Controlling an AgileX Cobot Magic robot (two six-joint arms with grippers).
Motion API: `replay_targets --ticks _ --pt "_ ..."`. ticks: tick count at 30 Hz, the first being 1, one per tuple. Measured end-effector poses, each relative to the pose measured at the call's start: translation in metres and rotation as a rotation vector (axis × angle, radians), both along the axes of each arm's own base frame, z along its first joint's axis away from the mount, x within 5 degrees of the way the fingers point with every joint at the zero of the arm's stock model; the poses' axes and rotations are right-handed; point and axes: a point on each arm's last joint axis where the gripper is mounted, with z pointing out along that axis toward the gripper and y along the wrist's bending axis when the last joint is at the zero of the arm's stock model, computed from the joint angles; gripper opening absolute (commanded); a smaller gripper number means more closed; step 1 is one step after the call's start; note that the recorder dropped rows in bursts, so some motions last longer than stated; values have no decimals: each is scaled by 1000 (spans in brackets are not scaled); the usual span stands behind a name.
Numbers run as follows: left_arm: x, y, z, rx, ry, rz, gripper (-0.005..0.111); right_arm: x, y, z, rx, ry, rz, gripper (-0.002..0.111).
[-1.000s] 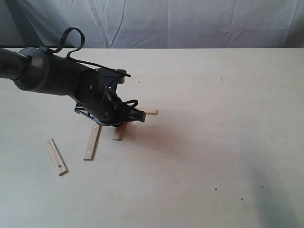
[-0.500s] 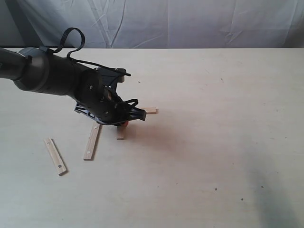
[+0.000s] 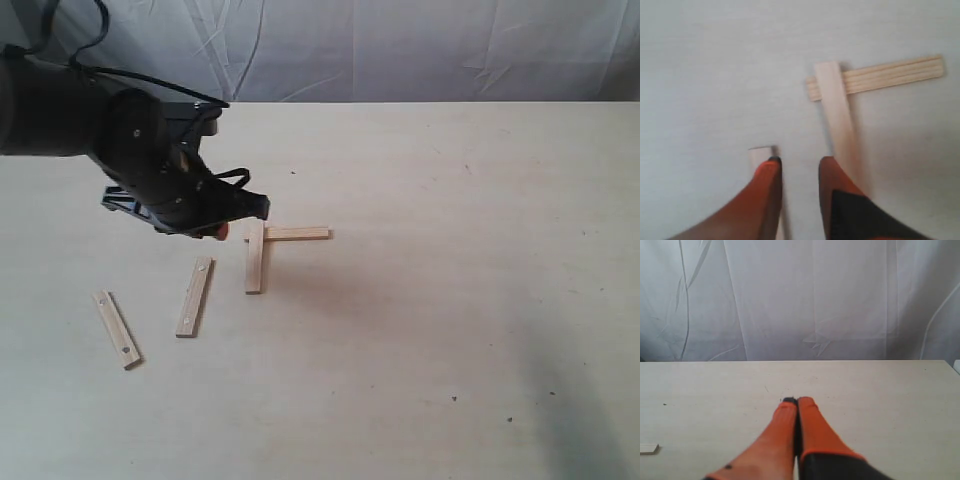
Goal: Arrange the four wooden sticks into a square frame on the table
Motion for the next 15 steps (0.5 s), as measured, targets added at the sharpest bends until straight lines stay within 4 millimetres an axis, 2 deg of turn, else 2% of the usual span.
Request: replay_targets --ticks 5,12,15 --pt "-16 14 -16 48 88 25 29 0 0 -1 3 6 0 0" --pt "-29 18 -34 39 86 22 52 -3 2 0 38 110 11 0" --pt "-29 17 -35 24 67 26 54 1 3 2 41 180 16 0"
